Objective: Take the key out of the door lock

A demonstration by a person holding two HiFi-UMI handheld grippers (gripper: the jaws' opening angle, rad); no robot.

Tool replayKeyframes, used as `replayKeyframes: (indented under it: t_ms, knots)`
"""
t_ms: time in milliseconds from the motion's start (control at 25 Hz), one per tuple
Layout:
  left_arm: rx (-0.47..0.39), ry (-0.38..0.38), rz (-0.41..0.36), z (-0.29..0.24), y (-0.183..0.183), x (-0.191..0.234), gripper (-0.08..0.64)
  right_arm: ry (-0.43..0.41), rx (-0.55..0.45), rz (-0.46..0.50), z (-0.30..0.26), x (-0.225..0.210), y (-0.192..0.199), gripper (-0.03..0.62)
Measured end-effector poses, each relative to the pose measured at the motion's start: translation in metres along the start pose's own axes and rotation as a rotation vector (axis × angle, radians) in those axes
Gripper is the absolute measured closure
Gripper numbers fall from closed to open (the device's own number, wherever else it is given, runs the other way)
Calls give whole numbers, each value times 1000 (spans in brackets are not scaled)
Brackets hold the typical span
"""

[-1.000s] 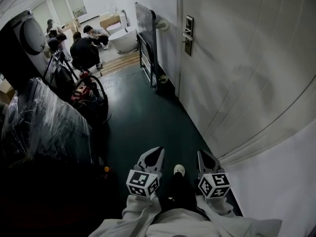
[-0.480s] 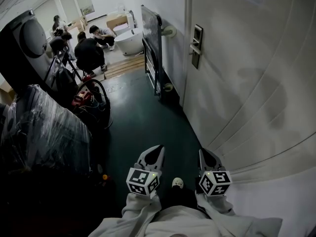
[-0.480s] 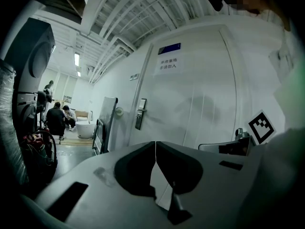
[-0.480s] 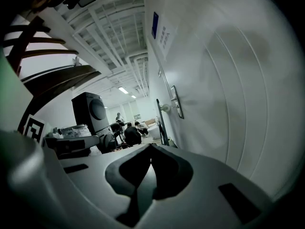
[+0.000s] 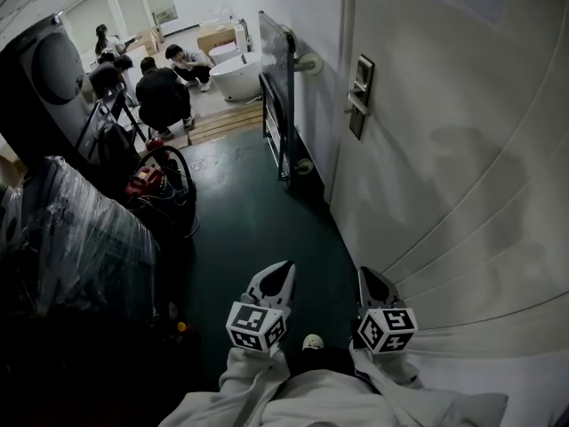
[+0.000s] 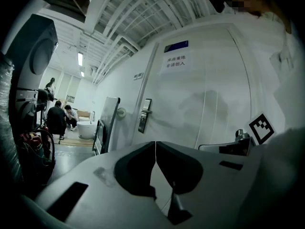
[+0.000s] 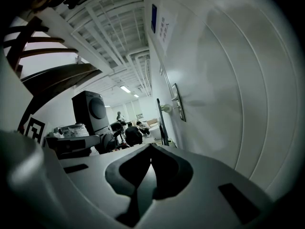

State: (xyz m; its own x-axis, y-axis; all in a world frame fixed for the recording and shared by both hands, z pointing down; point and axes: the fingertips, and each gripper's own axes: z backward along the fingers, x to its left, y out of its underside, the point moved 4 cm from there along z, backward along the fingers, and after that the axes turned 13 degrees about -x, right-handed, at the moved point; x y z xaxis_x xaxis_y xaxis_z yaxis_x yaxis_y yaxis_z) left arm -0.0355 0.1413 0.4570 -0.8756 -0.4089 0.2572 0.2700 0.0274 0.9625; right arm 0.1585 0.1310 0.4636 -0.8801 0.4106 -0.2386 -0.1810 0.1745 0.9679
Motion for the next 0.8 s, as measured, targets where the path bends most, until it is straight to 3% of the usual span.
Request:
replayKeyframes:
  t_ms: [440,800]
  knots:
    - [23,-39,29,-5,13,8,545,-10,40,-3,-8,-6,12,540]
    - [44,-11,33,-22,21,5,545,19,43,-13,-9,-18,13,541]
